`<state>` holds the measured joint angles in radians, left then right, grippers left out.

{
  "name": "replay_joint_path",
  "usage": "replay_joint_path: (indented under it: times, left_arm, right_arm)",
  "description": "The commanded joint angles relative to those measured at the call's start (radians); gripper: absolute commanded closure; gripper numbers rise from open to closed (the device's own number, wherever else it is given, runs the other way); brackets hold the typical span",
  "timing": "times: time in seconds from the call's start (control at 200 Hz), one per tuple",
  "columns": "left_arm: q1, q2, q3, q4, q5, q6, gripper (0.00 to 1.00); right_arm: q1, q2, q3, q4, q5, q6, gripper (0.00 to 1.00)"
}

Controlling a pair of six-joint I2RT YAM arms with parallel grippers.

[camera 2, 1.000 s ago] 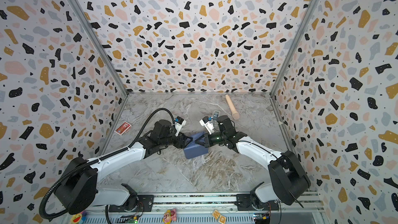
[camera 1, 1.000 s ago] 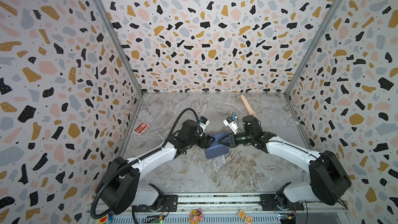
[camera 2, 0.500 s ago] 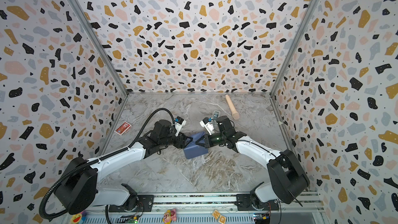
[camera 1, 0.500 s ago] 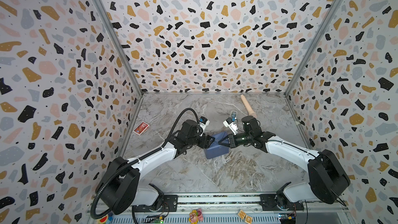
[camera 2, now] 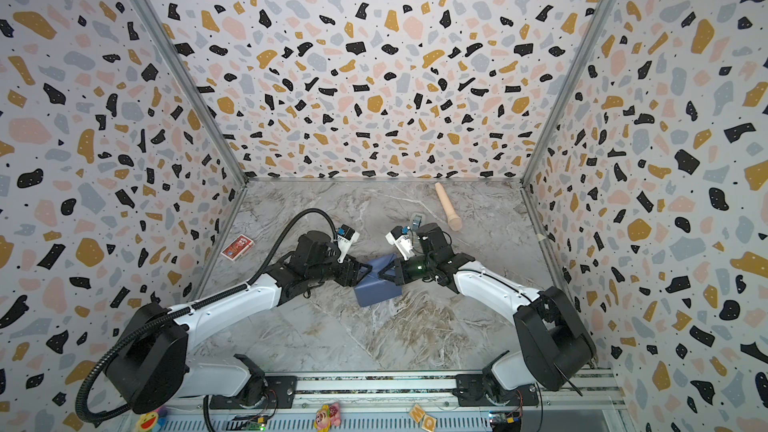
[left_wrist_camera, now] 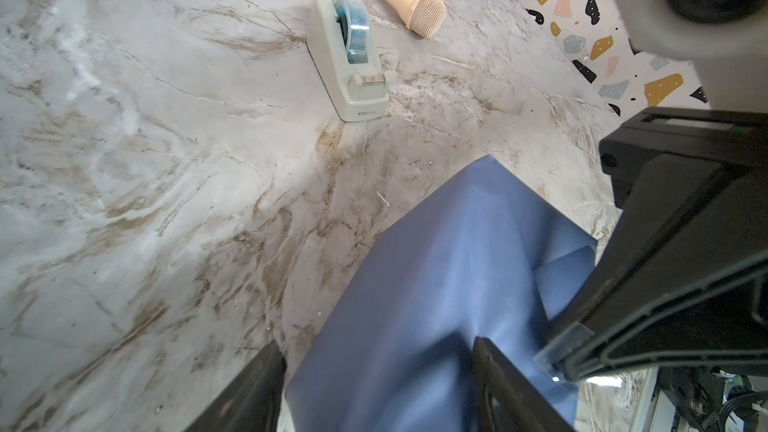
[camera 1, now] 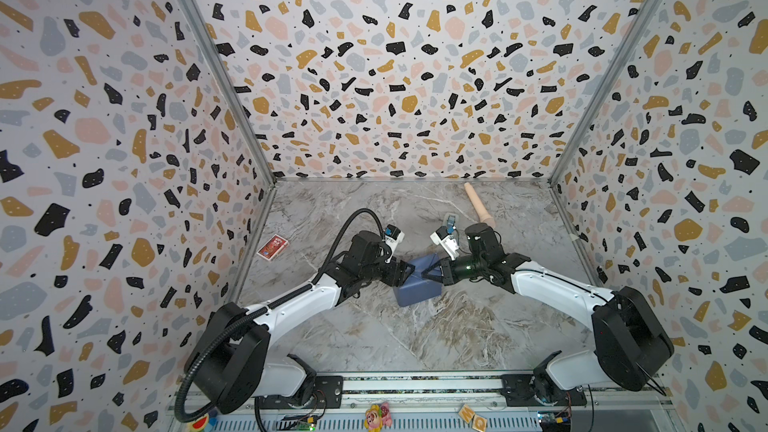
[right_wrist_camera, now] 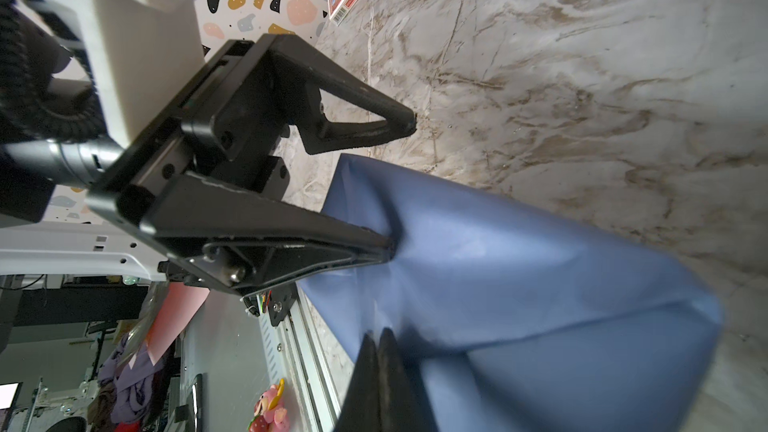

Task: Wrap the gift box in paper
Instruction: 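Carry the tape strip with the right gripper to the folded paper seam, then press tape onto the seam with the right gripper while the left holds the box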

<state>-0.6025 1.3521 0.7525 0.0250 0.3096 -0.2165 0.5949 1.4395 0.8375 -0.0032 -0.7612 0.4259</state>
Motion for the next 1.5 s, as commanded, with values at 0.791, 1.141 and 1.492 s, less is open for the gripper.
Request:
replay_joint_path:
  times: [0.791,1.141,1.492]
  left_arm:
    - [-0.001,0.002,-0.039,-0.084,0.031,0.026,0.29]
    - [-0.002,0.004,-0.042,-0.08,0.035,0.025,0.3]
    - [-0.002,0.004,-0.042,-0.08,0.037,0.023,0.3]
  right_arm:
    - [0.084,-0.07,-0.052,-0.078,0.308,-0.237,0.94]
    - [0.093,-0.071,-0.051,-0.073,0.332,-0.248,0.88]
    - [0.095,-0.075,-0.034,-0.068,0.335,-0.245,0.82]
